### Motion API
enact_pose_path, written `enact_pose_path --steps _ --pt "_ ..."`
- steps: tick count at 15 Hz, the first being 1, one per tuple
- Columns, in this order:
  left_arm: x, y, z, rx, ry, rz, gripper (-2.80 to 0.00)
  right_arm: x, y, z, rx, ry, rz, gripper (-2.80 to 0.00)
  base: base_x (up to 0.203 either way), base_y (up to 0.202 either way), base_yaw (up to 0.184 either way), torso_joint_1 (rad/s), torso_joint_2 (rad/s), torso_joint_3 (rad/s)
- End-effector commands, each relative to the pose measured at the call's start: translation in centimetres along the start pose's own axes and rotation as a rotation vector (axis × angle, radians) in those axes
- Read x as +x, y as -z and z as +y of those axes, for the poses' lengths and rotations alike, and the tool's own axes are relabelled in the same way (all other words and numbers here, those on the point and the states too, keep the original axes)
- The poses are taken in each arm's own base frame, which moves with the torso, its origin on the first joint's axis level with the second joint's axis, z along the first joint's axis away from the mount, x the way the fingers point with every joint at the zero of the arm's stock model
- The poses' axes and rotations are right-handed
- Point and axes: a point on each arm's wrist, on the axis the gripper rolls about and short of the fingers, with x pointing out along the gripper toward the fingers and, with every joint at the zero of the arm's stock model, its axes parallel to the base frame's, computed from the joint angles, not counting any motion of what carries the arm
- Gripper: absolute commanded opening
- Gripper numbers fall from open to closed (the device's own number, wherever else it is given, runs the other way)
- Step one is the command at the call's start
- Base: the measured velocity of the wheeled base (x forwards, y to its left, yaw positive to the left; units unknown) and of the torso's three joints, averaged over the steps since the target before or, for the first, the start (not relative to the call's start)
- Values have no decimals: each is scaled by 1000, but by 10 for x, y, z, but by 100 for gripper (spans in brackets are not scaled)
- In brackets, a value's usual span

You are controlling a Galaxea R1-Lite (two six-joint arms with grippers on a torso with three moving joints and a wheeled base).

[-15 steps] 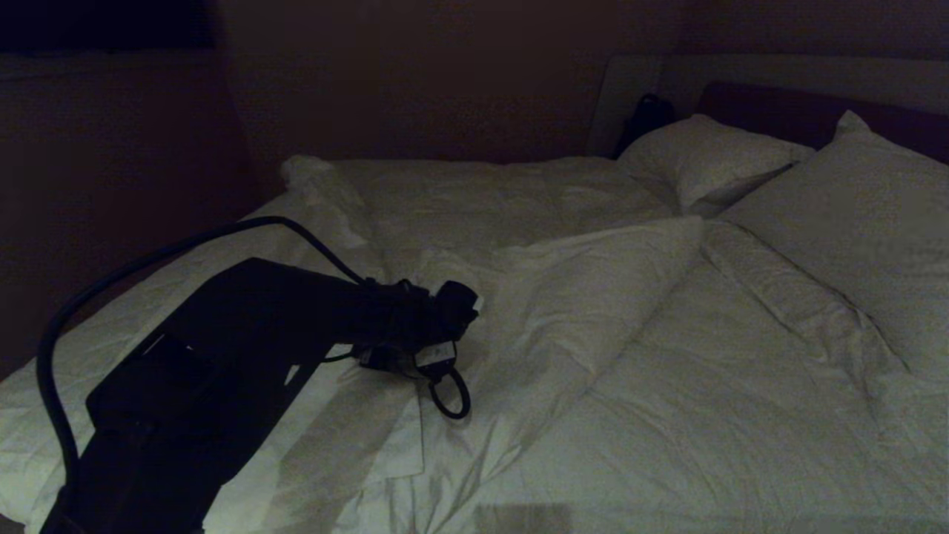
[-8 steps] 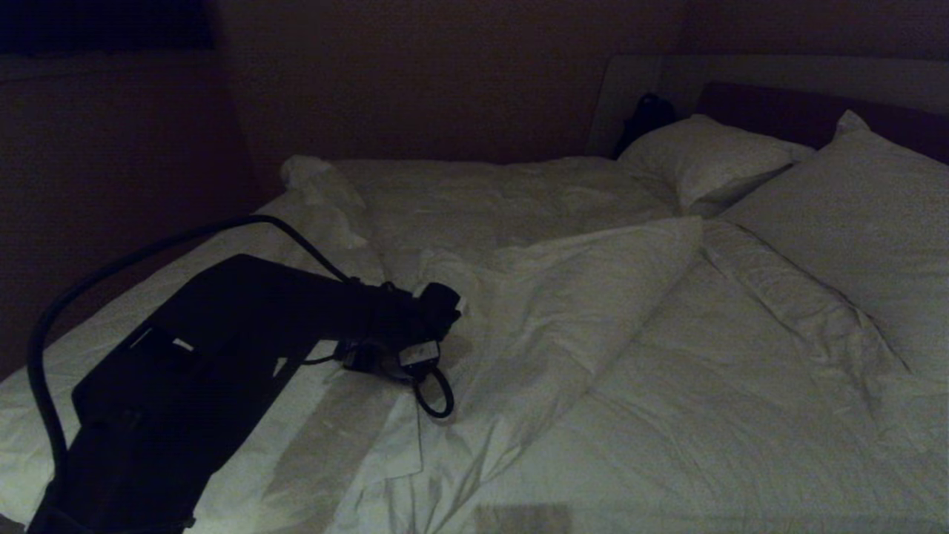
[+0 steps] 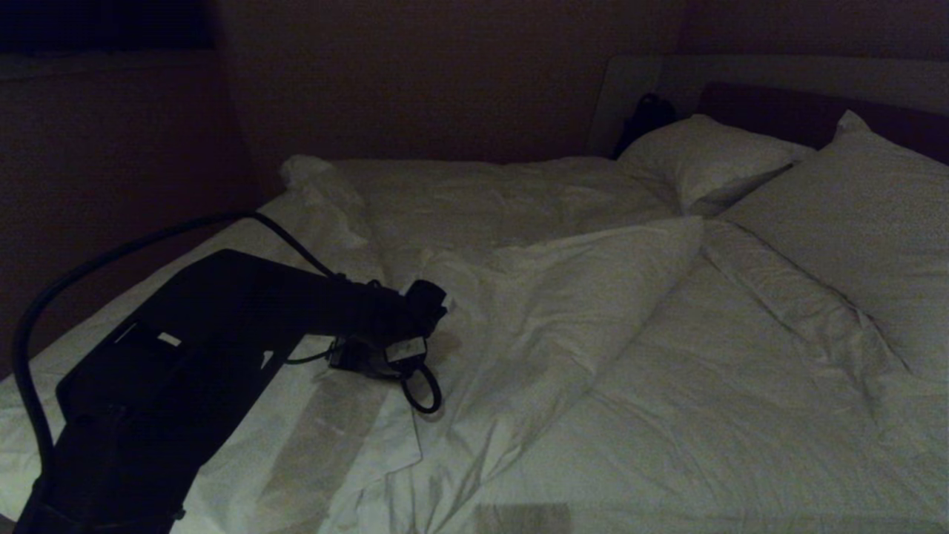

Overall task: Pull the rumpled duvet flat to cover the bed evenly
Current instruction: Flatten the corners of the folded blanket

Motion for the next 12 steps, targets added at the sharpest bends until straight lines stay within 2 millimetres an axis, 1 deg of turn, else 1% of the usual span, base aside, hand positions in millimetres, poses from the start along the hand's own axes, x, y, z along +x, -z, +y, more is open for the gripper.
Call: enact_pose_path --steps 1,3,4,7,10,12 --pt "-4 -3 3 -11 -1 -10 -280 0 0 0 0 0 0 -280 0 0 0 0 0 0" --pt "-5 -4 4 -12 0 -11 -280 0 0 0 0 -2 0 -280 0 0 0 0 0 0" --pt "-11 -8 10 -26 5 -22 -280 0 0 0 0 0 1 -280 0 0 0 0 0 0" --pt "-15 -8 14 -31 7 -23 -280 0 0 0 0 0 1 -280 0 0 0 0 0 0" --pt "-27 -9 30 -54 10 -28 -280 0 0 0 0 0 1 -280 0 0 0 0 0 0" --pt "-33 -14 44 -81 9 -37 -280 0 0 0 0 0 1 -280 0 0 0 0 0 0"
